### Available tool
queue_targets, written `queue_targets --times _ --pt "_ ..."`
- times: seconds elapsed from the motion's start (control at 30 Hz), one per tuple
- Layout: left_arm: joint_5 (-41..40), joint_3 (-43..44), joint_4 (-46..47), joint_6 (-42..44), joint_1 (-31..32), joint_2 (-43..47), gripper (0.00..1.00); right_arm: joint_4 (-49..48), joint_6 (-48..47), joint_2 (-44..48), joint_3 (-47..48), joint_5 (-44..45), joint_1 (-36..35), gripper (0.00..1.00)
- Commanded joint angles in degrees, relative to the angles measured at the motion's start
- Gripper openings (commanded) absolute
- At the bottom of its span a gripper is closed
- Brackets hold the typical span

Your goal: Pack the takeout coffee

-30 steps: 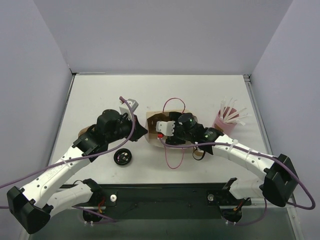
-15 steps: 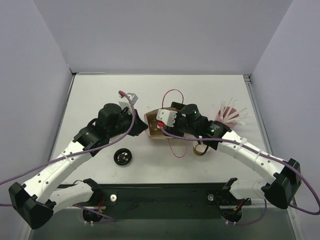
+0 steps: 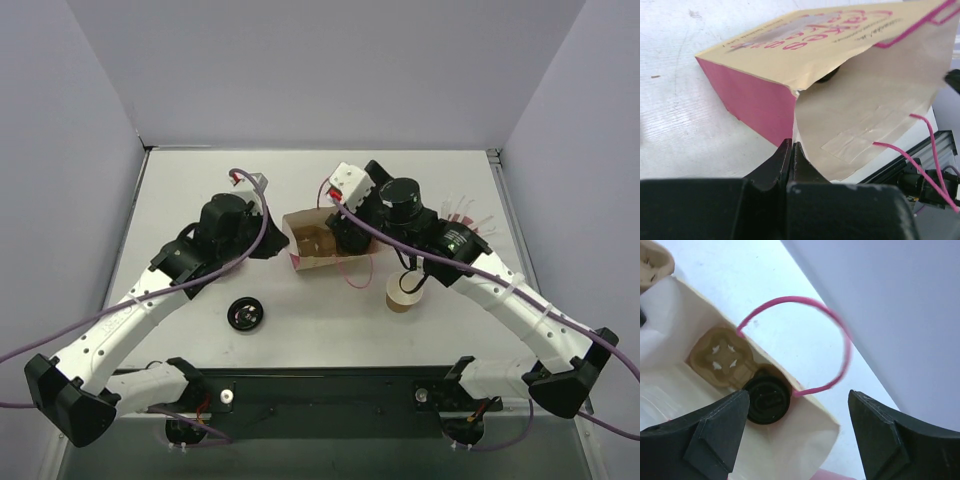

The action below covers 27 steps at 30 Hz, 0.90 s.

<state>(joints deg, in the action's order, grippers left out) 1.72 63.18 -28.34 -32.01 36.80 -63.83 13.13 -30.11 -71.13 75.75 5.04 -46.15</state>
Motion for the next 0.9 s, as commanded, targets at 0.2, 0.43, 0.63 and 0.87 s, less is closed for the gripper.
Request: queue_targets --times 0.2,0.43,0.63,0.87 --pt "-4.00 7.66 -0.58 -0.86 -2.96 -4.37 0.18 6.81 16.57 2.93 8.19 11.12 0.27 0.82" --pt "-2.60 14.16 0.83 1.42 -3.40 -8.76 0.39 9.46 20.17 6.35 6.96 13.59 0.27 0.82" --pt "-2.51 16.98 1.97 3.53 -3.40 -9.29 0.47 12.01 27.81 7.24 8.01 15.88 0.36 0.81" --pt "-2.24 19.61 1.44 7.57 -3.40 -8.94 0.53 15.34 39.23 9.52 8.02 16.50 0.27 0.80"
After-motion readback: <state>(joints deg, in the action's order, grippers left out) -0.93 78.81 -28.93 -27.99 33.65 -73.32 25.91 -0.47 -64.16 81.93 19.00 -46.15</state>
